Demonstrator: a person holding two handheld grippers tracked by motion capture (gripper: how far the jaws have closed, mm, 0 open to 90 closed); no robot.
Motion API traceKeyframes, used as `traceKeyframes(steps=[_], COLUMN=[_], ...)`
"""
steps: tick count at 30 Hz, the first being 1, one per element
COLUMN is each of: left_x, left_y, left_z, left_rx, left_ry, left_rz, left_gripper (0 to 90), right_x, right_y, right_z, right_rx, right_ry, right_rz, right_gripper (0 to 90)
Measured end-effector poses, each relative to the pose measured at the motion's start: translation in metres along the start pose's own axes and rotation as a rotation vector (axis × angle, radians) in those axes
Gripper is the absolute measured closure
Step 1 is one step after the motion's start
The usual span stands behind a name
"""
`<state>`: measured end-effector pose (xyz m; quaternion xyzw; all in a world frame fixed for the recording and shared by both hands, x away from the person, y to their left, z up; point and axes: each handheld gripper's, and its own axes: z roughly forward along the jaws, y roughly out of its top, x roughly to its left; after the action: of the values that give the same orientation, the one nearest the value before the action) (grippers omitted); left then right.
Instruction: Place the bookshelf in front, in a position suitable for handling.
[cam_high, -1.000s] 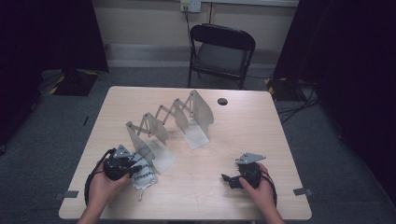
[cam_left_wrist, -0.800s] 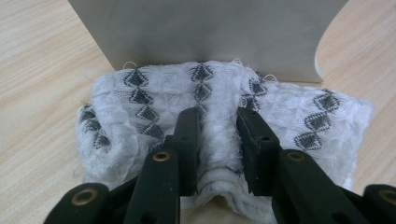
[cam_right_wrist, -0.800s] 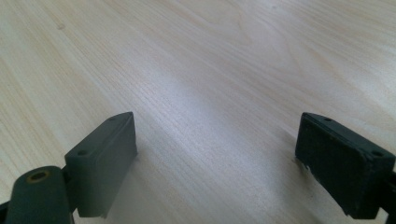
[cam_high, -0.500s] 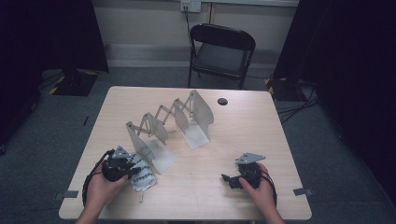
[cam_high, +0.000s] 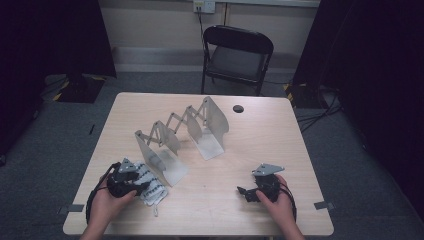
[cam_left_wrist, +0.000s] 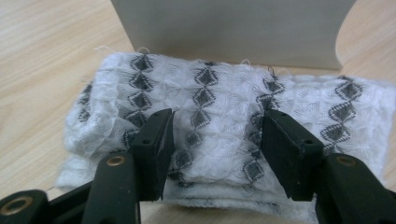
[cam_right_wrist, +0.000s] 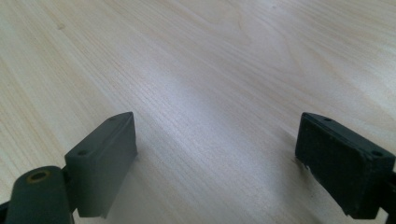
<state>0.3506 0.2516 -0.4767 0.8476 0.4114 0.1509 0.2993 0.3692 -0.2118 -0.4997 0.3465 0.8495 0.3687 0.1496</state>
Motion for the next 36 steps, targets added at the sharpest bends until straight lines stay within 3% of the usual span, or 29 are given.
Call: traceKeyframes(steps=[2, 5, 8, 12, 18, 19, 20, 21, 22, 24, 25, 29, 36], left_x=[-0.002, 0.000, 0.001, 0.001, 0.011, 0.013, 0.013, 0.014, 0.014, 0.016, 0.017, 0.018, 0.014], left_y=[0.000, 0.000, 0.000, 0.001, 0.011, 0.016, 0.016, 0.024, 0.024, 0.032, 0.040, 0.055, 0.074], left_z=[0.001, 0.000, -0.001, -0.008, -0.039, -0.050, -0.050, -0.063, -0.063, -0.077, -0.087, -0.102, -0.116], left_rx=[-0.009, -0.004, -0.004, 0.000, -0.049, -0.058, -0.058, -0.077, -0.077, -0.097, -0.111, -0.156, -0.196], left_ry=[-0.009, -0.031, -0.033, -0.066, -0.054, -0.033, -0.033, -0.015, -0.015, -0.012, 0.009, 0.017, 0.045], left_rz=[-0.013, -0.020, -0.026, -0.046, -0.037, -0.007, -0.007, 0.016, 0.016, 0.034, 0.052, 0.076, 0.129], left_gripper=[47.3, 68.7, 71.6, 73.4, 73.4, 73.3, 73.3, 73.2, 73.2, 73.1, 73.0, 72.5, 72.2], right_x=[0.000, 0.000, 0.000, 0.000, 0.000, 0.000, 0.000, 0.000, 0.000, 0.000, 0.000, 0.000, 0.000], right_y=[0.000, 0.000, 0.000, 0.000, 0.000, 0.000, 0.000, 0.000, 0.000, 0.000, 0.000, 0.000, 0.000], right_z=[0.000, 0.000, 0.000, 0.000, 0.000, 0.000, 0.000, 0.000, 0.000, 0.000, 0.000, 0.000, 0.000], right_rx=[0.000, 0.001, 0.001, 0.000, 0.000, 0.000, 0.000, 0.000, 0.000, 0.000, 0.000, 0.000, 0.000], right_ry=[0.000, -0.001, -0.002, -0.001, 0.000, 0.000, 0.000, 0.000, 0.000, 0.000, 0.000, 0.000, 0.000], right_rz=[0.000, 0.000, 0.000, 0.000, 0.000, 0.001, 0.001, 0.001, 0.001, 0.000, 0.001, 0.000, 0.000], right_gripper=[12.0, 12.0, 12.1, 12.0, 12.0, 12.0, 12.0, 12.0, 12.0, 12.0, 12.0, 12.0, 12.0])
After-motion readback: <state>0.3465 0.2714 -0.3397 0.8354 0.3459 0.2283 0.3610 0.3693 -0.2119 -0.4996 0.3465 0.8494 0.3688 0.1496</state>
